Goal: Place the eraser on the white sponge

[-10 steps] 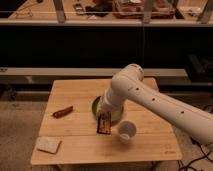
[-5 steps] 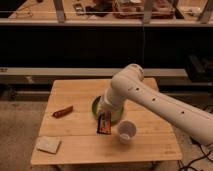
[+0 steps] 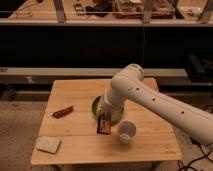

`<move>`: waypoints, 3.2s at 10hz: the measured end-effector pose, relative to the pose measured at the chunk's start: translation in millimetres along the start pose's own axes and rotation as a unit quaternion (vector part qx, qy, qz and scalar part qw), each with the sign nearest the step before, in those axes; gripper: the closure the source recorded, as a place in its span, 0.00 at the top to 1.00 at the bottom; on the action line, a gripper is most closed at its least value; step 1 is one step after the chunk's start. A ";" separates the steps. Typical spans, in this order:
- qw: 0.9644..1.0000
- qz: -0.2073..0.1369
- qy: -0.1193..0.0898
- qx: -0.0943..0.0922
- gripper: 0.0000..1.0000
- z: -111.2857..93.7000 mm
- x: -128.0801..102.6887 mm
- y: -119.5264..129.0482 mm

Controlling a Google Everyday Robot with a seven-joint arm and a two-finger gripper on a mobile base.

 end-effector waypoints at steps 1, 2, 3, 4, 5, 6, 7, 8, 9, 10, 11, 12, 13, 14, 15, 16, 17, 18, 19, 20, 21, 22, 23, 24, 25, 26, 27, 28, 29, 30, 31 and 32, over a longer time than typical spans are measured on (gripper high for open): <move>1.000 0.000 0.000 0.000 0.00 0.0 0.0 0.0; 1.000 0.000 0.000 0.000 0.00 0.0 0.0 0.1; 1.000 -0.001 0.002 -0.001 0.00 -1.7 1.1 -1.1; 1.000 -0.008 0.003 0.001 0.00 -3.2 3.3 -9.2; 1.000 -0.026 0.005 0.006 0.00 -6.0 7.3 -32.2; 0.998 -0.056 0.007 0.015 0.00 -8.9 10.7 -71.3; 0.996 -0.086 0.006 0.025 0.00 -9.5 10.8 -110.8; 0.992 -0.122 0.002 0.036 0.00 -6.9 8.1 -159.4; 0.985 -0.165 -0.006 0.048 0.00 3.0 1.2 -219.5; 0.979 -0.197 -0.013 0.052 0.00 18.9 -1.5 -259.8; 0.976 -0.214 -0.013 0.045 0.00 32.5 0.8 -274.7; 0.971 -0.236 -0.018 0.034 0.00 57.1 1.5 -293.4; 0.966 -0.256 -0.020 0.018 0.00 83.3 2.6 -307.4; 0.964 -0.263 -0.023 0.013 0.00 92.8 0.9 -313.4; 0.963 -0.268 -0.025 0.010 0.00 97.9 0.2 -316.7; 0.963 -0.268 -0.023 0.009 0.00 97.9 1.5 -316.1; 0.964 -0.267 -0.023 0.009 0.00 98.0 2.2 -314.3; 0.964 -0.266 -0.024 0.010 0.00 99.4 1.3 -313.9; 0.964 -0.264 -0.025 0.007 0.00 109.0 -1.5 -309.7; 0.964 -0.266 -0.014 -0.005 0.00 124.7 1.7 -297.7; 0.962 -0.273 -0.006 -0.015 0.00 136.9 2.6 -287.4; 0.959 -0.284 0.004 -0.022 0.00 148.6 2.4 -278.3; 0.951 -0.307 0.014 -0.027 0.00 164.6 -2.4 -268.3; 0.947 -0.319 0.015 -0.027 0.00 173.2 -7.0 -264.3; 0.942 -0.334 0.013 -0.023 0.00 182.3 -14.2 -263.6; 0.934 -0.357 0.009 -0.012 0.00 190.9 -23.6 -267.9; 0.924 -0.383 0.003 0.002 0.00 198.5 -33.0 -274.9; 0.916 -0.401 -0.008 0.016 0.00 204.5 -42.0 -279.7; 0.910 -0.414 -0.027 0.027 0.00 212.4 -50.5 -277.7; 0.907 -0.418 -0.040 0.029 0.00 217.4 -54.2 -272.5; 0.905 -0.421 -0.053 0.027 0.00 221.4 -56.6 -267.2; 0.904 -0.421 -0.066 0.020 0.00 224.5 -56.6 -259.6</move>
